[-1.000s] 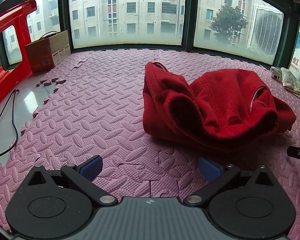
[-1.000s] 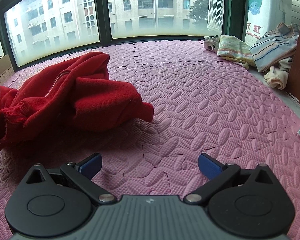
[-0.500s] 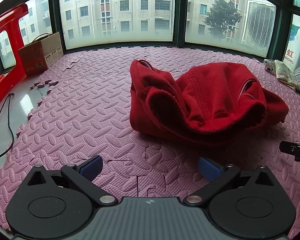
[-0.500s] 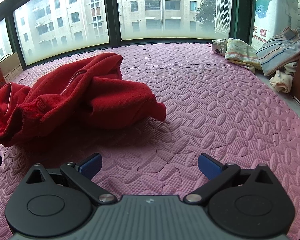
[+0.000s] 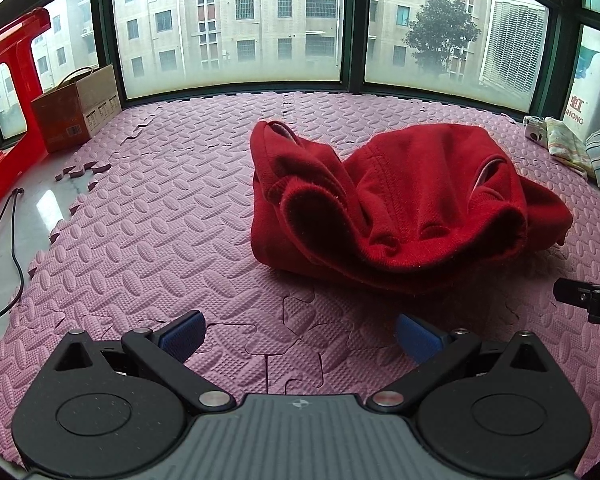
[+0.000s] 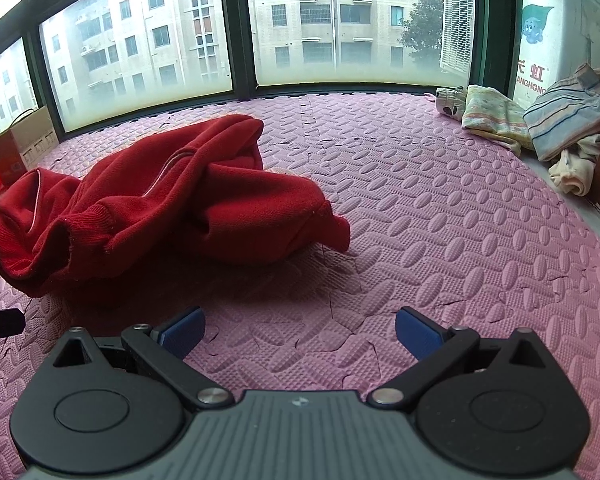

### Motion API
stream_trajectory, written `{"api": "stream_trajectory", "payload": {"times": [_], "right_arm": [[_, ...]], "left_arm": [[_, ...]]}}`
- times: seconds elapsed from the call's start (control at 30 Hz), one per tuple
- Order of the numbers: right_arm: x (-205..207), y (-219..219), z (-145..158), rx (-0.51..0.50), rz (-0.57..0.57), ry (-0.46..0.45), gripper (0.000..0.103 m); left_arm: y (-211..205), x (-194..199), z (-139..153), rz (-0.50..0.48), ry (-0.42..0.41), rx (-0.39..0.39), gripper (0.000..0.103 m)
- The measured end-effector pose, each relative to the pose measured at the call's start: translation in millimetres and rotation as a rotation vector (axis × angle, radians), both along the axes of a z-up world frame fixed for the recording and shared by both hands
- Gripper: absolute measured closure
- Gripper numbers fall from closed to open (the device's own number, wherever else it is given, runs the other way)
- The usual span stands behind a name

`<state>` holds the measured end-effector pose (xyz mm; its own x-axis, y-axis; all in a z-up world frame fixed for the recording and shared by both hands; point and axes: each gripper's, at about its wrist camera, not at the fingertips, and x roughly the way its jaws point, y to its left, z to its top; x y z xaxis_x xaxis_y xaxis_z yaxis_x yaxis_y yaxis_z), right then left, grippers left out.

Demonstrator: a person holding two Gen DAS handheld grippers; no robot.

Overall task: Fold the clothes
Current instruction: 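Move both grippers toward the crumpled red hoodie on the mat, then close both grippers on the red hoodie's edge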

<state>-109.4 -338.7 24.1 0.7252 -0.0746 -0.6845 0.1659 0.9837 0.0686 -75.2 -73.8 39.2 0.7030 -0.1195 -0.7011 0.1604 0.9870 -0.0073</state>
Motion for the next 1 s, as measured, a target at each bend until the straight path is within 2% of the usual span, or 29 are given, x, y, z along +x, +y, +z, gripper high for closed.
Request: {"api": "stream_trajectory", "payload": {"times": [0.3,0.57,0.8,1.0], "right_arm": [[4,3,5,0.008,0.019,-0.008,0.001],[5,3,17,0.024,0.038,-0.041,0.006],[9,1,40,0.051,0.077,-0.107,0.014],[34,2,53,0.089,0.134,-0.126,0.022]], "left_arm": [[-3,5,3,-0.007,0.005,-0.004,0.000],[4,10,16,0.013,-0.021,-0.024,0.000],[20,18,39,0.058,-0.068,-0.068,0.000],[25,39,50,0.065,-0.083,-0.072,0.000]]}}
